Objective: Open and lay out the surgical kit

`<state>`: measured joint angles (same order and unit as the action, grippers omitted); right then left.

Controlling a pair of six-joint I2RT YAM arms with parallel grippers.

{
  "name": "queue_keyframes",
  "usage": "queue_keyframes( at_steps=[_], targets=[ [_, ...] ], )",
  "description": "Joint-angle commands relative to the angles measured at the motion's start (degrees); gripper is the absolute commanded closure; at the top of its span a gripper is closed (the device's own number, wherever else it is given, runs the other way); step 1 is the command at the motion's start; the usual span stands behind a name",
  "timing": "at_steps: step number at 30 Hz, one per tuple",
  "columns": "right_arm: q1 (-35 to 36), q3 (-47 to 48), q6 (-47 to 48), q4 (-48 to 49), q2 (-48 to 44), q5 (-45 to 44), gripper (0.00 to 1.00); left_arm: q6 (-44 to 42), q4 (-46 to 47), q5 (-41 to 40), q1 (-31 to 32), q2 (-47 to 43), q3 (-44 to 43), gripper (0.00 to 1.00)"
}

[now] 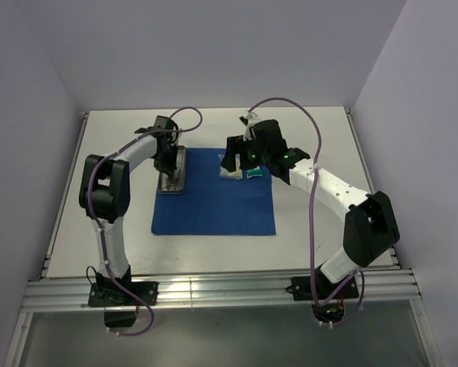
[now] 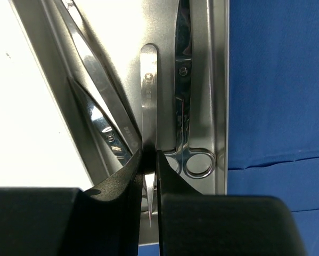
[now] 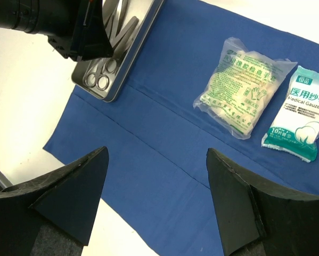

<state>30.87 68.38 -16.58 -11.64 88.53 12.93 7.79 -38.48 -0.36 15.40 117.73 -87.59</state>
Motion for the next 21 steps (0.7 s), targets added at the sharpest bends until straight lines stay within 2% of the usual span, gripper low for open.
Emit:
queue_keyframes(
  at_steps=[1,10,13,15,18,20,21],
  targets=[
    [-0.37,2.90,0.94,0.48,-1.52,-0.45,0.19,0.38,-1.68,-1.13,-0.19,-3.38,-4.07,1.00],
    [-0.37,3.95,0.76,-0.31,-3.36,-0.62,0.19,0.12,-3.00,-0.08,-0.19,-11.29,-4.52,1.00],
    [-0.37,4.48,0.41,-0.84,-4.33,-0.89,0.19,-0.41,-2.48,3.68,-0.37,-15.33,-2.33,1.00],
    [-0.46,4.31,-1.08,-0.49,-5.21,-0.45,0.19,-2.16,1.20,10.77,-0.54,-21.56,3.26,1.00],
    [-1.69,2.82,-7.03,1.61,-8.36,2.61,0.20,-4.45,9.45,16.33,-0.54,-32.62,13.19,1.00],
    [-3.18,0.71,-10.83,3.02,-9.95,4.82,0.20,-6.81,14.10,17.49,-0.28,-40.28,17.35,1.00],
    [-3.97,-0.25,-14.41,3.29,-11.26,6.65,0.19,-10.65,15.44,18.02,-0.02,-45.00,20.93,1.00]
  ],
)
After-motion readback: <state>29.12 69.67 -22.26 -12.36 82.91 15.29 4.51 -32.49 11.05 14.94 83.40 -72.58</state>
